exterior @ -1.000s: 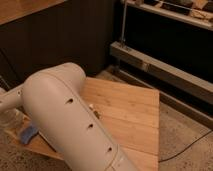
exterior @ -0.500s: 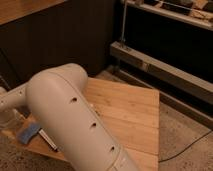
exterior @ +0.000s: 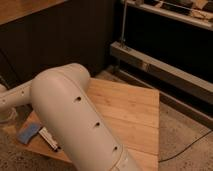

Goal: Place the white sponge in the ceramic cup

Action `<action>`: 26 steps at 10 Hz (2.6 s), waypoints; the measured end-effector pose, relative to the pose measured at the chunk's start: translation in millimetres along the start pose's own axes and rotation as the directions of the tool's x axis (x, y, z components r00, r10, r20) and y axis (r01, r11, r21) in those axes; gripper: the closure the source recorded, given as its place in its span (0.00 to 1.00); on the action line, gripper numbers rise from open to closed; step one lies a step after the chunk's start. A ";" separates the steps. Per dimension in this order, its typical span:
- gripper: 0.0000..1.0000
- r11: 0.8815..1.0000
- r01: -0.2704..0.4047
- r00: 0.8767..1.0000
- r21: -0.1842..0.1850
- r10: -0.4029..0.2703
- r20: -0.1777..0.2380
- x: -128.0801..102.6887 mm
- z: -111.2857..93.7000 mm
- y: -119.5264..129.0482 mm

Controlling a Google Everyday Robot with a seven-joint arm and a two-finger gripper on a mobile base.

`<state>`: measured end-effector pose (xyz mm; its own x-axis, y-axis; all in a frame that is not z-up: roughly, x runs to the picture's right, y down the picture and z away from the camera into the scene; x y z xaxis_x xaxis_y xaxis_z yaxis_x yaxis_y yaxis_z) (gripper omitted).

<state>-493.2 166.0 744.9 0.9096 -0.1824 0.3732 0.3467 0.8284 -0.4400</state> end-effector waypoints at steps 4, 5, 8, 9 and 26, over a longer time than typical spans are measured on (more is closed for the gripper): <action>0.35 0.902 0.429 0.903 0.039 -0.428 -0.039 6.4 -10.5 -21.9; 0.35 0.865 0.500 0.866 0.035 -0.498 -0.051 12.0 -13.5 -25.3; 0.35 0.682 0.730 0.677 -0.031 -0.729 -0.098 47.8 -23.6 -29.1; 0.35 0.627 0.777 0.619 -0.059 -0.778 -0.109 59.1 -25.6 -27.7; 0.35 0.740 0.669 0.743 -0.070 -0.667 0.053 10.8 17.0 91.6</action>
<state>-455.6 248.9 722.6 0.4329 -0.6601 0.6139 0.8811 0.4537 -0.1334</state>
